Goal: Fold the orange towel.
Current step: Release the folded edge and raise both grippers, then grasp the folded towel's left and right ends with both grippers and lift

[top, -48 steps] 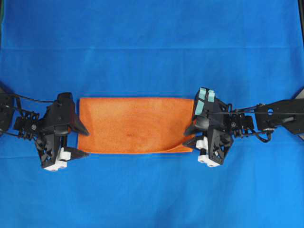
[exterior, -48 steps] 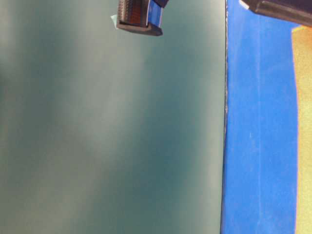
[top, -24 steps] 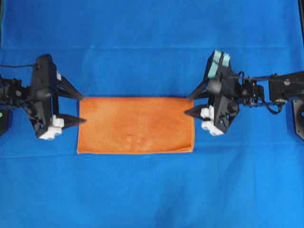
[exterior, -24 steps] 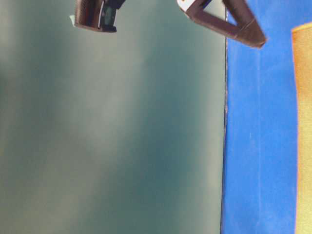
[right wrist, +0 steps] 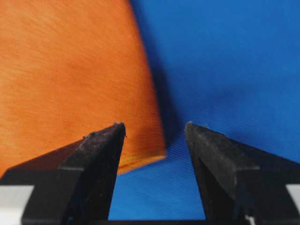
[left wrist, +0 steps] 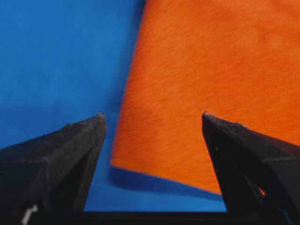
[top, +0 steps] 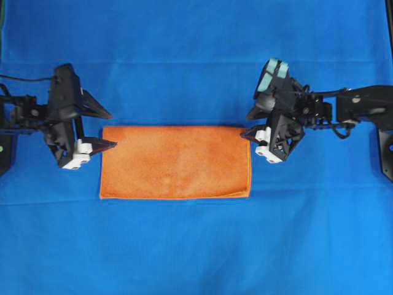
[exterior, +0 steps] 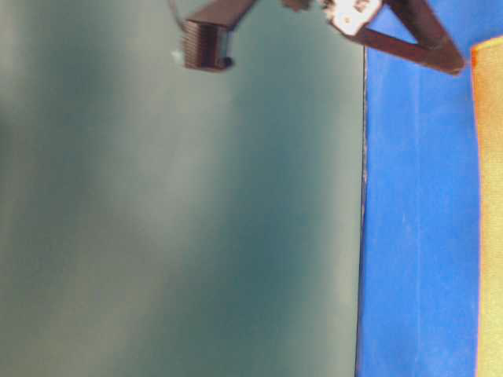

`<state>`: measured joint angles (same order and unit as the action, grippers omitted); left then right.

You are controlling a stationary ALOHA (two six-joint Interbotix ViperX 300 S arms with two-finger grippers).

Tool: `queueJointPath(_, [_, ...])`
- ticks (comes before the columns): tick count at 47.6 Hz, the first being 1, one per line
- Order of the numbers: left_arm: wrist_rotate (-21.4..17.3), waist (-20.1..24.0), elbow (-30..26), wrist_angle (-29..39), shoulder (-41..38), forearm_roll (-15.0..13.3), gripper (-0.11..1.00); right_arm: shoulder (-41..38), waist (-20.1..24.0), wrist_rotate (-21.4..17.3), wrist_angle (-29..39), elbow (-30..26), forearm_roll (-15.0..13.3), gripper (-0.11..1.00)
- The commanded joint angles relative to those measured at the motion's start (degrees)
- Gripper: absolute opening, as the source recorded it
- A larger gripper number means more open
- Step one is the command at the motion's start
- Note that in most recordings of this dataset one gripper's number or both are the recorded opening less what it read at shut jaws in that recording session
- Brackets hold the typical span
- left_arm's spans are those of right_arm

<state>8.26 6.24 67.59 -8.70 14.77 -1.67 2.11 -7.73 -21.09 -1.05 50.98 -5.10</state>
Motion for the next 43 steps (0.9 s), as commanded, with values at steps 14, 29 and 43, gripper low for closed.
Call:
queueJointPath(14, [-0.97, 2.11, -1.76, -3.16, -9.93, 0.09, 0.75, -4.04, -1.23, 0.00, -1.58, -0.88, -0.18, 0.59])
queueJointPath(29, [-0.62, 2.11, -1.93, -0.53, -9.93, 0.09, 0.58, -4.48, 1.23, 0.09, -2.11, -1.58, -0.18, 0.55])
queueJointPath(43, [-0.44, 2.02, -3.43, 5.54, -10.28, 0.09, 0.21, -4.48, 2.37, 0.70, -2.20, -1.58, -0.88, 0.03])
